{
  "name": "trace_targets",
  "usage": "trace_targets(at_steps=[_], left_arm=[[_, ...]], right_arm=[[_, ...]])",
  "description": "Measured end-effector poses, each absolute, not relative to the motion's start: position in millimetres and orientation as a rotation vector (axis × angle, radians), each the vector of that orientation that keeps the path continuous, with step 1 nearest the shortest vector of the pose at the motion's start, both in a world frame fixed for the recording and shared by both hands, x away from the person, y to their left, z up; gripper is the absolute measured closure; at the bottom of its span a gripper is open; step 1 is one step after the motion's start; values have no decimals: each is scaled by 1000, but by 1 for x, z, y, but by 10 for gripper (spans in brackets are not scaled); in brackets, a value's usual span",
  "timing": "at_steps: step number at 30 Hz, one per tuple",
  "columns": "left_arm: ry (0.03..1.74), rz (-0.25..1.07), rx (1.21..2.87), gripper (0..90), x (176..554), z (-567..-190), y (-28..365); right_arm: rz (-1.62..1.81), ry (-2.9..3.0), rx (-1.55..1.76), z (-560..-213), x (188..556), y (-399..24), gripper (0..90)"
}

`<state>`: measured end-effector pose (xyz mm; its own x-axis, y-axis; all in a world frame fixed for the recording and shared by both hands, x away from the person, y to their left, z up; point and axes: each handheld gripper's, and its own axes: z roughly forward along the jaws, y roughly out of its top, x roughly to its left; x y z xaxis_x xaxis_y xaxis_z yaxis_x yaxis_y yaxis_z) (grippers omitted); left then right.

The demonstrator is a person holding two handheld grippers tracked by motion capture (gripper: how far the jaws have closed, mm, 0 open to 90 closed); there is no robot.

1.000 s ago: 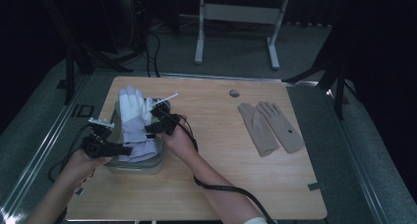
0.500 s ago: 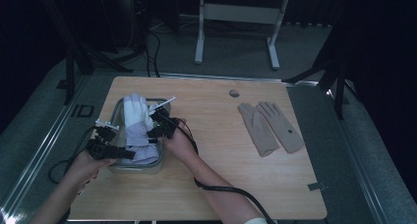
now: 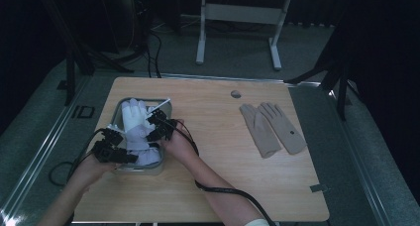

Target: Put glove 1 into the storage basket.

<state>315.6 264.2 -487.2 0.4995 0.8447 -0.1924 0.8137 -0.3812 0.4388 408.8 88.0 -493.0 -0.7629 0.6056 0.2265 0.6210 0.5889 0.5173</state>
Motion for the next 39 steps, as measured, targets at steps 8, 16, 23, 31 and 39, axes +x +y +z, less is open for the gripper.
trace_targets(at_steps=[8,16,23,31,39], left_arm=[[1371,172,2184,461,306,-481,268],[1325,281,2084,453,295,-459,264],[1258,286,2075,454,291,-452,243],[1180,283,2071,455,291,-448,213],[1112,281,2061,460,291,-444,189]], right_arm=[[-1061,-2776,-983,-477,405,81,351],[-1145,-2779,-908,-463,399,71,158],[-1211,-2810,-909,-450,395,49,141],[-1242,-2836,-925,-442,392,16,141],[-1279,-2832,-980,-440,393,-20,141]])
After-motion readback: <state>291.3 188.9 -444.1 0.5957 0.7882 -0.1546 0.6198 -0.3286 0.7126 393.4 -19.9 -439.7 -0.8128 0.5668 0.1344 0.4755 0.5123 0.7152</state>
